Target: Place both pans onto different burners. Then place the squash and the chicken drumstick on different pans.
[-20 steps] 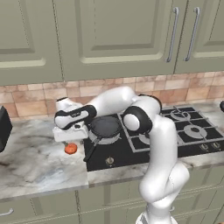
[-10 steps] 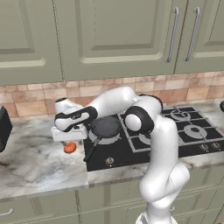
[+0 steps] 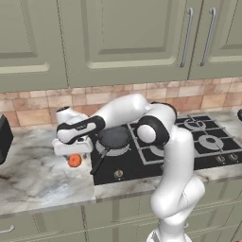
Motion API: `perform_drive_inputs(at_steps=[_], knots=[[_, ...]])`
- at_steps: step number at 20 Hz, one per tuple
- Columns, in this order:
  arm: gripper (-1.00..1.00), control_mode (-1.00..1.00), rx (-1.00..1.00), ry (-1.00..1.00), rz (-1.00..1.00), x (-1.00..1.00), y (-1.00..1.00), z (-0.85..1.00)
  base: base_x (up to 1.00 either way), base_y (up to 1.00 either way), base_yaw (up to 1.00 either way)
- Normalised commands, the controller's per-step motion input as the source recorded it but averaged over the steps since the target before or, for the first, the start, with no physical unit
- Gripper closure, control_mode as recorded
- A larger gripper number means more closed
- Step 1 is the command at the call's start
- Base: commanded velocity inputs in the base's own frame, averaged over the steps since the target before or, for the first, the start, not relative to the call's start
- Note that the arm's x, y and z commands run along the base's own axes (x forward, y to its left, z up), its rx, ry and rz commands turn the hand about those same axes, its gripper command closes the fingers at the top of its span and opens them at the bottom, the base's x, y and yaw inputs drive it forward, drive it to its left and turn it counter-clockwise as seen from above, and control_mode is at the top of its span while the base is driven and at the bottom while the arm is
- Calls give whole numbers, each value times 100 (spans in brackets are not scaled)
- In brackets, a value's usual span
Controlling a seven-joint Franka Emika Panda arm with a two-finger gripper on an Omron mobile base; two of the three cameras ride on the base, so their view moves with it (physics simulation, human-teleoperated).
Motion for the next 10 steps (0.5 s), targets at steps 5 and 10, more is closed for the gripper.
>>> perform_drive_inputs(at_steps=[5, 10], knots=[[-100, -100, 0, 0, 0, -35, 0, -9, 0, 0, 0], [-100, -100, 0, -13, 1, -8, -4, -17, 0, 0, 0]])
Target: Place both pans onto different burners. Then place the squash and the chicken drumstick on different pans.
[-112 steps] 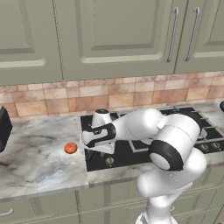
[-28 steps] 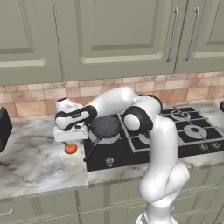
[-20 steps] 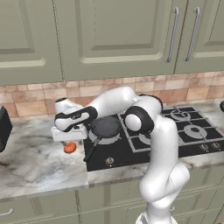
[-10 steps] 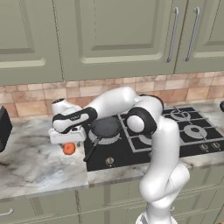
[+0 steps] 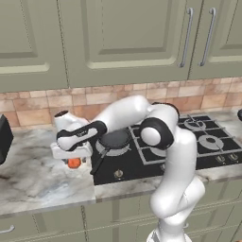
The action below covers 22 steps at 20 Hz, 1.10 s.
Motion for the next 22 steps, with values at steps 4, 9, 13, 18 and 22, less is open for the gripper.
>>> perform_drive_inputs(at_steps=[4, 9, 13, 18, 22], knots=[[-100, -100, 0, -28, 9, 0, -15, -4, 0, 0, 0], [-100, -100, 0, -25, 8, 0, -8, -8, 0, 0, 0], [-100, -100, 2, -8, 3, 0, -11, -6, 0, 0, 0], [-100, -100, 6, 0, 0, 12, -25, 0, 0, 0, 0], [-100, -100, 3, 0, 0, 28, -7, 2, 0, 0, 0]])
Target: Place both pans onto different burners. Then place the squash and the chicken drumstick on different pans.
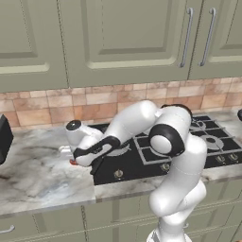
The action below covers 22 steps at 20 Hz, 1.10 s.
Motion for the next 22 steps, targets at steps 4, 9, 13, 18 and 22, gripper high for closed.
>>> perform_drive_inputs(at_steps=[4, 9, 13, 18, 22], knots=[[-100, -100, 0, 0, 0, 16, 0, 0, 0, 0, 0], [-100, -100, 0, 0, 0, 5, 8, 0, 0, 0, 0], [-100, -100, 0, 0, 0, 4, 4, 0, 0, 0, 0], [-100, -100, 0, 0, 0, 8, 9, 0, 0, 0, 0], [-100, -100, 0, 0, 0, 0, 20, 0, 0, 0, 0]])
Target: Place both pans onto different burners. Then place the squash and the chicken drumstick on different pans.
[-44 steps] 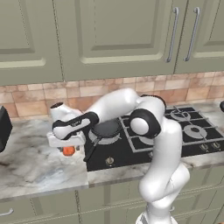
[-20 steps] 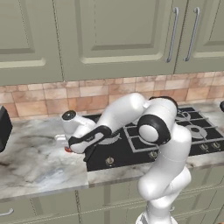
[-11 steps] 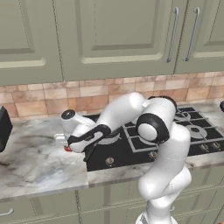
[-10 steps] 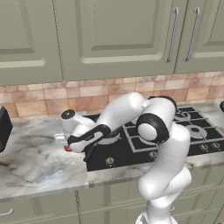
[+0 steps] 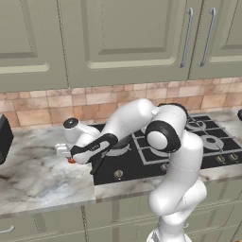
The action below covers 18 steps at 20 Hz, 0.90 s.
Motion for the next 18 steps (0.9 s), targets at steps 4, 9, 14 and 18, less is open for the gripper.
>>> perform_drive_inputs(at_steps=[4, 9, 14, 18], knots=[[-100, -100, 0, 0, 0, 0, 11, 0, 0, 0, 0], [-100, -100, 0, 0, 0, 0, 13, 0, 0, 0, 0], [-100, -100, 0, 0, 0, 0, 1, 0, 0, 0, 0], [-100, -100, 0, 0, 0, 4, -4, 0, 0, 0, 0]])
